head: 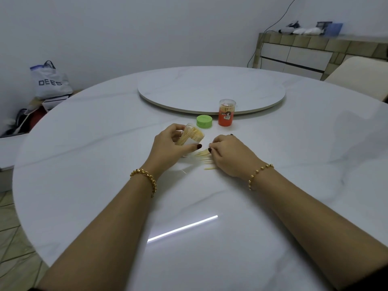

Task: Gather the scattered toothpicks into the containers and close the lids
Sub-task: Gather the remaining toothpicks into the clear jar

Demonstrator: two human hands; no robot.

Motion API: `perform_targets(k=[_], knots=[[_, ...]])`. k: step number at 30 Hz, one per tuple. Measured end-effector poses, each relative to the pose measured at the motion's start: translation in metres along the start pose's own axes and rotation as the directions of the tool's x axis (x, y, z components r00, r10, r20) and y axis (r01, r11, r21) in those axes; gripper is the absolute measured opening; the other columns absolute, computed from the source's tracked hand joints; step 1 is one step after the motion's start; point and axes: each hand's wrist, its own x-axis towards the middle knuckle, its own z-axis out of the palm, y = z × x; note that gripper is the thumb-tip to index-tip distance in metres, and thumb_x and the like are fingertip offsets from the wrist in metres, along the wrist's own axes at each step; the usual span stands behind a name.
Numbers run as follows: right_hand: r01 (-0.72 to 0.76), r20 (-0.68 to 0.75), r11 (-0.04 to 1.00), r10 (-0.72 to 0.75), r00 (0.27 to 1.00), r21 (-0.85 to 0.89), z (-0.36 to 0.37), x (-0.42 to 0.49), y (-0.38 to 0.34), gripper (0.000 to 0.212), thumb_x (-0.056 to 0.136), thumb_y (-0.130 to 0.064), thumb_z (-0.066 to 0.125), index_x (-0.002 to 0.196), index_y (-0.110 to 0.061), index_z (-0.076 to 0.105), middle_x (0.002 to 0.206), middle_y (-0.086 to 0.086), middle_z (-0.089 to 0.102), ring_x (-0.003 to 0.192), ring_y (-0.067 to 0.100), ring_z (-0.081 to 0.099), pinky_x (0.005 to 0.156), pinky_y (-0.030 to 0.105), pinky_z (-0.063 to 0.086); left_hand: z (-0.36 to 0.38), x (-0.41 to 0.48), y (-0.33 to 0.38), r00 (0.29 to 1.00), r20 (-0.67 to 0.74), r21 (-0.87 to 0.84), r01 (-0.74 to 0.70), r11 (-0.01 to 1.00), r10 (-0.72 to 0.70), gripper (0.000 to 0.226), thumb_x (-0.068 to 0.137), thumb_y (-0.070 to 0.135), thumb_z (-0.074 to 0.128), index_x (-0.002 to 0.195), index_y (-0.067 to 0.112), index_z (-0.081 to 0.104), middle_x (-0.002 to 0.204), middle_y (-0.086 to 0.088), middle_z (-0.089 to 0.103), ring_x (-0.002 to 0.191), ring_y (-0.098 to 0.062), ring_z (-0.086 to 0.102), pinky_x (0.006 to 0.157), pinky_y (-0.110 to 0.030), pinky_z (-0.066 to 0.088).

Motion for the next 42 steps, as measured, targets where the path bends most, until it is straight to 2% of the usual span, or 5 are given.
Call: perform_targets(k=[11,16,20,27,42], knots=[[-0.315,0.071,0.878,0.311,0.948,0.360,-0.018,-0.025,0.032,0.042,0.101,-0.020,0.034,0.138,-0.003,0.043,0.145,0.011,0.043,0.134,0.024,0.035,0.108,0.028,0.023,0.001,-0.004,0.003,0.999,0.030,-0.013,-0.019,1.000,0.019,0.050,0.070,0.021,0.085,0.112,0.018,0.059,0.099,0.008,0.063,0.087,-0.003,0.061,0.055,-0.006,0.046],[-0.227,0.146,0.918,0.189,0.971,0.325,-0.012,-0.021,0.013,0.027,0.102,-0.019,0.032,0.106,-0.001,0.051,0.107,0.007,0.053,0.103,0.024,0.048,0.101,0.041,0.032,0.001,-0.005,0.004,0.999,0.030,-0.017,-0.023,1.000,0.023,0.052,0.069,0.021,0.085,0.113,0.017,0.059,0.099,0.007,0.062,0.087,-0.004,0.061,0.056,-0.009,0.048],[-0.116,0.224,0.956,0.055,0.973,0.269,-0.022,-0.024,0.002,0.038,0.104,-0.022,0.029,0.130,-0.003,0.050,0.141,0.010,0.044,0.129,0.025,0.039,0.102,0.027,0.023,0.002,-0.004,0.004,1.000,0.020,-0.017,-0.023,1.000,0.024,0.051,0.068,0.021,0.086,0.111,0.018,0.059,0.100,0.003,0.063,0.087,-0.005,0.062,0.056,-0.010,0.049],[-0.102,0.304,0.966,0.025,0.952,0.238,-0.037,-0.018,0.022,0.068,0.079,-0.047,0.071,0.137,-0.020,0.050,0.143,-0.010,0.041,0.130,0.011,0.038,0.100,0.017,0.025,0.001,-0.003,0.002,1.000,0.020,-0.003,-0.020,1.000,0.020,0.056,0.067,0.025,0.086,0.116,0.017,0.059,0.105,0.000,0.065,0.092,-0.008,0.063,0.058,-0.012,0.051],[0.053,-0.289,0.981,0.003,0.957,0.187,0.001,-0.016,0.026,0.017,0.090,-0.019,0.062,0.098,-0.013,0.075,0.089,0.006,0.074,0.083,0.026,0.063,0.075,0.036,0.047,0.004,-0.004,0.002,0.999,0.040,0.010,-0.023,1.000,0.022,0.054,0.068,0.024,0.086,0.114,0.019,0.059,0.109,-0.003,0.065,0.097,-0.011,0.063,0.057,-0.008,0.048]])
